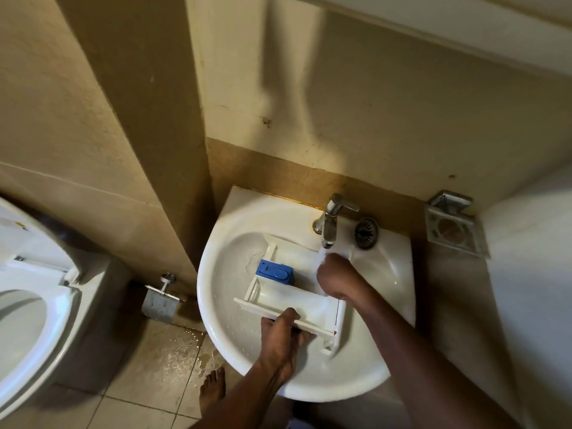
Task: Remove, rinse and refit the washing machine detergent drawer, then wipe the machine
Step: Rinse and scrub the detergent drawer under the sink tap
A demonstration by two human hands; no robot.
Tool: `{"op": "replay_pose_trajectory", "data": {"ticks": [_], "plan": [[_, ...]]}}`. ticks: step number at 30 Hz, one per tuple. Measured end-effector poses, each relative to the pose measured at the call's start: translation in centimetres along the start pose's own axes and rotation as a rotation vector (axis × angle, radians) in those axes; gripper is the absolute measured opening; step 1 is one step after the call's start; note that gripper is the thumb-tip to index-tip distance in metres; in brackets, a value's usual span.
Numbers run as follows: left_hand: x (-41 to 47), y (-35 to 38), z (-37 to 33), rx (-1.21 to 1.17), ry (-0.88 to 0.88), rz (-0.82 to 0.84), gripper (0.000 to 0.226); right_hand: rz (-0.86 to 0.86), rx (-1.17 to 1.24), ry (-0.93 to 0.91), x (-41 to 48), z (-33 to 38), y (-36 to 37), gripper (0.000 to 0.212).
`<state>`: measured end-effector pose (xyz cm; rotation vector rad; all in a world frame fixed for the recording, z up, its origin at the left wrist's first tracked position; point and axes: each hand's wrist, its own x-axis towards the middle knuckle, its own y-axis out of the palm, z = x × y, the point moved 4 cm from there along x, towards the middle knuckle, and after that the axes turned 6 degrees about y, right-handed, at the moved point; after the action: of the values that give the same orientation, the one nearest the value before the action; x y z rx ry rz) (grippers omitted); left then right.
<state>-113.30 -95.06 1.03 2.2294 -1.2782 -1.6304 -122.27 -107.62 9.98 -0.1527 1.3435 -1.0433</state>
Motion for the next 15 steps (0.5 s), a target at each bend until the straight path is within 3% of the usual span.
{"op": "replay_pose_trajectory", "data": {"ticks": [2, 3, 8, 12, 15], "plan": [[-0.4, 0.3, -0.1, -0.017, -0.043, 0.004, 0.030, -0.100, -0.044, -0.030, -0.8, 0.7, -0.8, 0.035], [-0.7, 0.5, -0.1, -0.028, -0.063, 0.009, 0.028, -0.087, 0.081, -0.014, -0.8, 0.7, -1.0, 0.035], [-1.6, 0.4, 0.2, -0.054, -0.151, 0.026, 0.006, -0.013, 1.103, 0.223, 2.5, 0.2, 1.6, 0.026], [-1.4, 0.0, 0.8, -0.021, -0.170, 0.030, 0.011, 0.083, 1.786, 0.431, 4.5, -0.5, 5.0, 0.025], [-1.0, -0.2, 0.9, -0.009, -0.138, 0.025, 0.036, 0.167, 1.965, 0.205, 4.8, -0.4, 6.2, 0.034]]}}
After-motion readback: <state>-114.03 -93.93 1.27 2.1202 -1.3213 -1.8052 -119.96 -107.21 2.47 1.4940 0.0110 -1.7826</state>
